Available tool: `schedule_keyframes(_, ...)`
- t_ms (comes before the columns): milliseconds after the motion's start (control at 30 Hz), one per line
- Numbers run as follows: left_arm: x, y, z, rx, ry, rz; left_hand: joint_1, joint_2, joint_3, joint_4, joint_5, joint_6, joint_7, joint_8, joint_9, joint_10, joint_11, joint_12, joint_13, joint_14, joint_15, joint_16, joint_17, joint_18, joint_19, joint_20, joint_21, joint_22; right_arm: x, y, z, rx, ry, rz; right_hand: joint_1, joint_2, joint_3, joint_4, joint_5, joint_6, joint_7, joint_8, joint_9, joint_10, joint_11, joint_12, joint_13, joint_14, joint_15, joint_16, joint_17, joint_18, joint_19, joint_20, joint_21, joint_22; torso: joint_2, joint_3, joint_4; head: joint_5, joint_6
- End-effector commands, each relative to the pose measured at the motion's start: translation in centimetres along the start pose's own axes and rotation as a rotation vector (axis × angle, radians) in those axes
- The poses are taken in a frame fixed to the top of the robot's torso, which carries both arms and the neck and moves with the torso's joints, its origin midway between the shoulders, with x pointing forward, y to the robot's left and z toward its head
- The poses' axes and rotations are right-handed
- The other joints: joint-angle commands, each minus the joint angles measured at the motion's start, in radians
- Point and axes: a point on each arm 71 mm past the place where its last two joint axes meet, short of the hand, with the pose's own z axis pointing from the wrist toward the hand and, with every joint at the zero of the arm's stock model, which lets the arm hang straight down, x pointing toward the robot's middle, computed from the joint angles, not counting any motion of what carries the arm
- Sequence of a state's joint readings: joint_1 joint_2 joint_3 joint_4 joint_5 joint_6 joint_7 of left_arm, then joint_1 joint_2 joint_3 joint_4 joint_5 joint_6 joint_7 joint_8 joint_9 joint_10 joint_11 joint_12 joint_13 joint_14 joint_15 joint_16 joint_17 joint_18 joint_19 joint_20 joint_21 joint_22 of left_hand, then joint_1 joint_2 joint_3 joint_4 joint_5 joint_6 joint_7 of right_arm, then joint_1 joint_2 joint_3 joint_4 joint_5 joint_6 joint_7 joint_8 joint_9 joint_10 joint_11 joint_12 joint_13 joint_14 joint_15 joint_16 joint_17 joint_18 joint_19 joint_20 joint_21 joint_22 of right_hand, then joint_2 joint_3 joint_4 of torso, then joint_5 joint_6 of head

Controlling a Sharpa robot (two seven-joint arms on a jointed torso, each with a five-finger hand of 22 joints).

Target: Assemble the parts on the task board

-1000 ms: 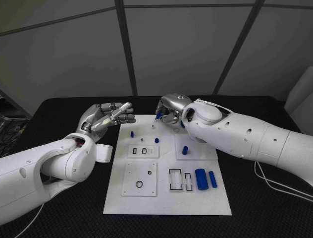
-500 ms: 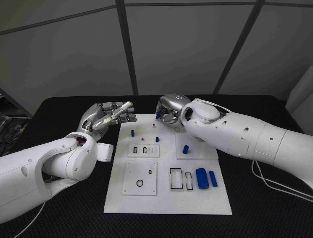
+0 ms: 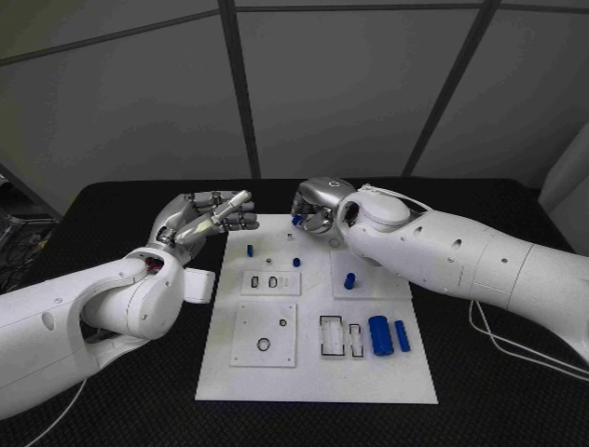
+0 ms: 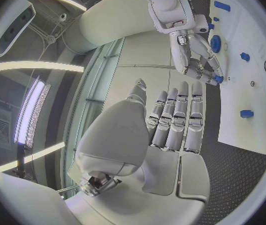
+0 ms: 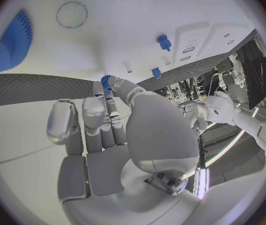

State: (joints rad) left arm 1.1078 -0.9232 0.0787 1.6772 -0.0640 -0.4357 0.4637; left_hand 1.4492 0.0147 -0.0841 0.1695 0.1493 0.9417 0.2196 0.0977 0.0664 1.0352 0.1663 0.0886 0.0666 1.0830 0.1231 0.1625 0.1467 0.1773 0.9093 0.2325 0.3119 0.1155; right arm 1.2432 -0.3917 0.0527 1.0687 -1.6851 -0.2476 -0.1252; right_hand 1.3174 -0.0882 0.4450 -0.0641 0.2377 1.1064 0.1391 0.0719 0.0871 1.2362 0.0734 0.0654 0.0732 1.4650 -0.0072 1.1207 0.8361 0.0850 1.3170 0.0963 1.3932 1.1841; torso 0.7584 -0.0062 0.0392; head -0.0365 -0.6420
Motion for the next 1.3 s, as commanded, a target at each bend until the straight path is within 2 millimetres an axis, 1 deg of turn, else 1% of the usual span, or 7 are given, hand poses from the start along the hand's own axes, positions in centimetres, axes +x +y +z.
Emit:
schedule_keyframes(33, 0.2, -0.2, 0.1, 0.011, 0.016, -0.001, 0.006, 0.005, 0.001, -0.006, -0.003, 0.000, 0.007, -0.006, -0.001, 0.001, 0.008, -0.005, -0.001, 0.002, 0.003, -0.006, 0.001, 0.006, 0.006, 0.002, -0.003, -0.001, 0.1, 0.0, 0.1, 0.005, 0.012, -0.004, -0.004, -0.006, 0.001, 0.005, -0.004, -0.005, 0.003, 0.000, 0.000, -0.008, 0.002, -0.005, -0.001, 0.009, 0.000, 0.003, -0.001, -0.005, -0.005, 0.005, 0.000, -0.001, 0.000, -0.0004, 0.0006, 0.001, -0.001)
schedule_keyframes(800, 0.2, -0.2, 0.1, 0.011, 0.017, -0.002, 0.006, 0.005, 0.001, -0.006, -0.003, 0.000, 0.007, -0.006, -0.001, 0.001, 0.008, -0.005, -0.001, 0.002, 0.003, -0.006, 0.001, 0.006, 0.006, 0.002, -0.003, -0.001, 0.1, 0.2, 0.6, 0.010, 0.004, -0.003, -0.008, -0.014, 0.004, 0.010, -0.011, -0.019, 0.006, -0.007, -0.002, -0.026, 0.007, -0.005, -0.003, 0.004, 0.004, 0.002, -0.009, -0.003, -0.014, 0.009, -0.004, -0.010, 0.002, 0.0002, 0.0001, 0.002, -0.001)
schedule_keyframes(867, 0.2, -0.2, 0.1, 0.010, 0.017, -0.002, 0.006, 0.005, 0.001, -0.006, -0.003, 0.000, 0.007, -0.006, -0.001, 0.001, 0.008, -0.005, -0.001, 0.002, 0.003, -0.006, 0.001, 0.006, 0.006, 0.002, -0.003, -0.001, 0.3, 0.2, 0.7, 0.011, 0.018, -0.006, -0.018, -0.044, -0.002, 0.023, -0.029, -0.091, 0.024, -0.011, -0.013, -0.131, 0.030, -0.005, -0.007, -0.024, 0.024, -0.044, -0.092, 0.014, -0.079, 0.027, -0.046, -0.091, 0.002, 0.0007, -0.0023, 0.002, -0.002)
schedule_keyframes(900, 0.2, -0.2, 0.1, 0.010, 0.017, -0.002, 0.006, 0.005, 0.001, -0.006, -0.003, 0.000, 0.007, -0.006, -0.001, 0.001, 0.008, -0.005, -0.001, 0.002, 0.003, -0.006, 0.001, 0.006, 0.006, 0.002, -0.003, -0.001, 0.3, 0.2, 0.7, 0.011, 0.017, -0.006, -0.017, -0.045, -0.004, 0.023, -0.029, -0.099, 0.024, -0.011, -0.015, -0.139, 0.031, -0.005, -0.007, -0.026, 0.025, -0.047, -0.097, 0.016, -0.084, 0.028, -0.050, -0.098, 0.002, 0.0007, -0.0023, 0.002, -0.002)
schedule_keyframes(1033, 0.1, -0.2, 0.1, 0.009, 0.017, -0.001, 0.006, 0.005, 0.001, -0.006, -0.003, 0.000, 0.007, -0.006, -0.001, 0.001, 0.008, -0.005, -0.001, 0.002, 0.003, -0.006, 0.001, 0.006, 0.006, 0.002, -0.003, -0.001, -0.1, 0.1, 0.2, 0.001, -0.009, -0.002, -0.016, -0.049, -0.011, 0.023, -0.030, -0.115, 0.024, -0.011, -0.017, -0.155, 0.033, -0.005, -0.006, -0.029, 0.026, -0.056, -0.112, 0.019, -0.096, 0.031, -0.059, -0.114, 0.001, 0.0016, -0.0019, 0.002, -0.002)
schedule_keyframes(1167, -0.1, -0.2, 0.1, 0.009, 0.012, 0.002, 0.006, 0.005, 0.001, -0.006, -0.003, 0.000, 0.007, -0.006, -0.001, 0.001, 0.008, -0.005, -0.001, 0.002, 0.003, -0.006, 0.001, 0.006, 0.006, 0.002, -0.003, -0.001, -0.6, -0.2, -0.7, -0.009, -0.041, 0.011, -0.017, -0.051, -0.014, 0.023, -0.030, -0.117, 0.024, -0.011, -0.017, -0.154, 0.033, -0.003, -0.004, -0.030, 0.026, -0.059, -0.116, 0.019, -0.096, 0.031, -0.059, -0.115, 0.001, 0.0035, -0.0066, 0.003, 0.001)
schedule_keyframes(1300, -0.3, -0.2, 0.1, 0.009, 0.007, 0.004, 0.006, 0.005, 0.001, -0.006, -0.003, 0.000, 0.007, -0.006, -0.001, 0.001, 0.008, -0.005, -0.001, 0.002, 0.003, -0.006, 0.001, 0.006, 0.006, 0.002, -0.003, -0.001, -1.1, -0.9, -1.9, -0.010, -0.065, 0.030, -0.017, -0.052, -0.015, 0.024, -0.030, -0.118, 0.024, -0.010, -0.017, -0.152, 0.033, -0.001, -0.003, -0.030, 0.026, -0.060, -0.119, 0.019, -0.096, 0.031, -0.059, -0.114, 0.001, 0.0033, -0.0072, 0.002, 0.003)
